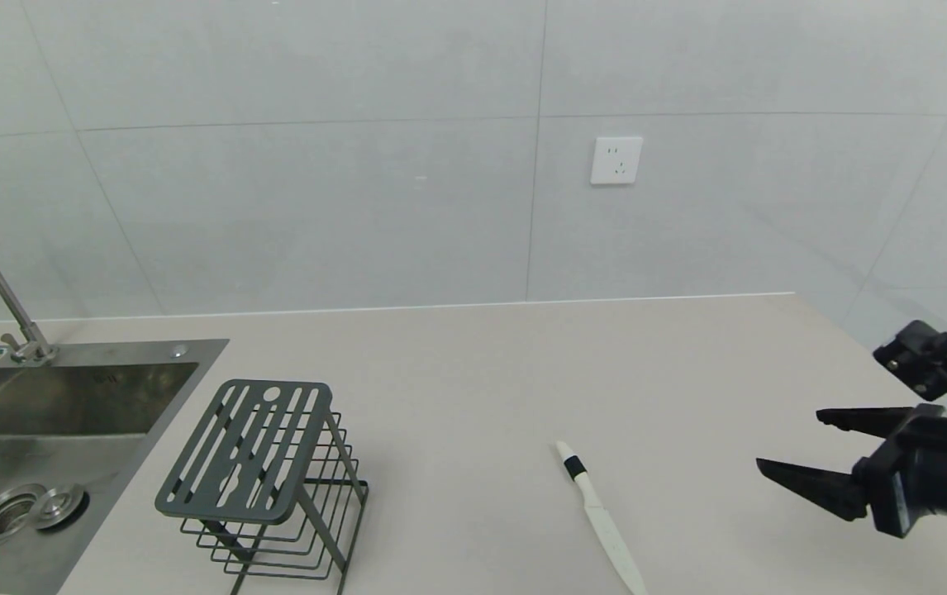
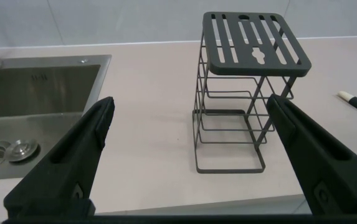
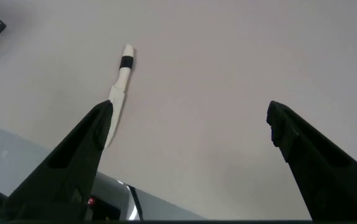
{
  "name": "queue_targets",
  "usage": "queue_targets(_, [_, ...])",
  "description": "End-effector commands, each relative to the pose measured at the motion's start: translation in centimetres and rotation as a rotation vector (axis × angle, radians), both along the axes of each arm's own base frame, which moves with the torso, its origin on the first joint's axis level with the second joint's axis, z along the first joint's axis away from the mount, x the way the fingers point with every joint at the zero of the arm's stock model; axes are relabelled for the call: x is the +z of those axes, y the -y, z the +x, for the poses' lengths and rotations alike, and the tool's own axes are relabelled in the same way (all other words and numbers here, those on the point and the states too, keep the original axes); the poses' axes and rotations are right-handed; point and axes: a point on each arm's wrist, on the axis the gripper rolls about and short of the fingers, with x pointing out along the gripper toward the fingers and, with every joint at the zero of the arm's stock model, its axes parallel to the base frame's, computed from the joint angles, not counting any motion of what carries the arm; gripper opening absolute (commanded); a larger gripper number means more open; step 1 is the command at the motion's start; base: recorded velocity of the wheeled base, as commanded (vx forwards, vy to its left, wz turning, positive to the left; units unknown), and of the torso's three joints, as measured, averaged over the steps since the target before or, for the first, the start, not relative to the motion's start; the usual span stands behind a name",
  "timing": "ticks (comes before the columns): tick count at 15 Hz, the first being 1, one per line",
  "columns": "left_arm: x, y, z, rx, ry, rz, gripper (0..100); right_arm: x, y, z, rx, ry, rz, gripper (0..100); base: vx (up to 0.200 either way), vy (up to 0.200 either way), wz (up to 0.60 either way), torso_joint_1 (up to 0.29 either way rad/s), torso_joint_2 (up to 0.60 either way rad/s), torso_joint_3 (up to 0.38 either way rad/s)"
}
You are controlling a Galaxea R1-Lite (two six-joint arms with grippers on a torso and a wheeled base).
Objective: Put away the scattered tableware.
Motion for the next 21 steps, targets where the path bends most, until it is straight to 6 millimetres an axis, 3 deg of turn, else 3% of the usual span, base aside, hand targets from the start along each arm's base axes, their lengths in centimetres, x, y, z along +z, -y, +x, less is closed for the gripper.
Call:
queue_targets(1, [0.0,0.0,0.0,0.001,-0.001,0.000,100,-1.8,-1.3,1.0,0.060,-0.096,-0.019,100,0.000,0.000,0.00,0.000,0.00,0.000])
queue_targets(6, [0.0,0.0,0.0,0.002,0.000,-0.014,100,-4.2,-5.1,1.8,0.218,-0.203,-0.064,100,0.000,0.000,0.00,0.000,0.00,0.000])
queue_targets(10, [0.0,0.0,0.0,0.001,-0.002,-0.011,100,-6.9,-8.0,2.5,0.215,-0.282,-0.145,100,0.000,0.000,0.00,0.000,0.00,0.000])
queue_targets(11, [0.0,0.0,0.0,0.000,0.000,-0.012,100,-7.9,-10.5,2.5,0.171,-0.339,-0.144,100,0.000,0.000,0.00,0.000,0.00,0.000])
queue_targets(13, [0.0,0.0,0.0,0.004,0.000,-0.014,100,-9.0,-13.1,3.0,0.130,-0.372,-0.148,100,0.000,0.000,0.00,0.000,0.00,0.000])
queue_targets(16, [0.0,0.0,0.0,0.004,0.000,-0.015,100,-10.1,-14.4,4.1,0.108,-0.372,-0.183,100,0.000,0.000,0.00,0.000,0.00,0.000])
queue_targets(21, [0.0,0.0,0.0,0.002,-0.002,-0.012,100,-12.0,-14.6,4.4,0.035,-0.430,-0.211,100,0.000,0.000,0.00,0.000,0.00,0.000])
